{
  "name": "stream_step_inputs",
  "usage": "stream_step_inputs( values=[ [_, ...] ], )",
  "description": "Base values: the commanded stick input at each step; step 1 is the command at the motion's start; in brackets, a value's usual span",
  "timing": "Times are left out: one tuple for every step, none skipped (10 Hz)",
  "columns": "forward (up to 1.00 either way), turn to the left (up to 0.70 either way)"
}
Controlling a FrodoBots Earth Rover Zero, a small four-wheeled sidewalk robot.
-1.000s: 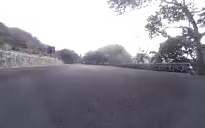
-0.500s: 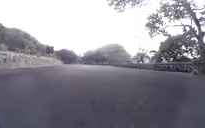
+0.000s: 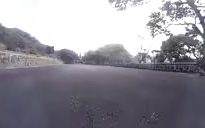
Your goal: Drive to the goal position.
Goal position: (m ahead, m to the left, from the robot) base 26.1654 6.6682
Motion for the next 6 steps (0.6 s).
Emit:
stream_step_inputs(
  values=[
    [0.70, 0.32],
    [0.70, 0.16],
    [0.70, 0.01],
    [0.70, 0.00],
    [0.70, 0.00],
    [0.70, 0.00]
  ],
)
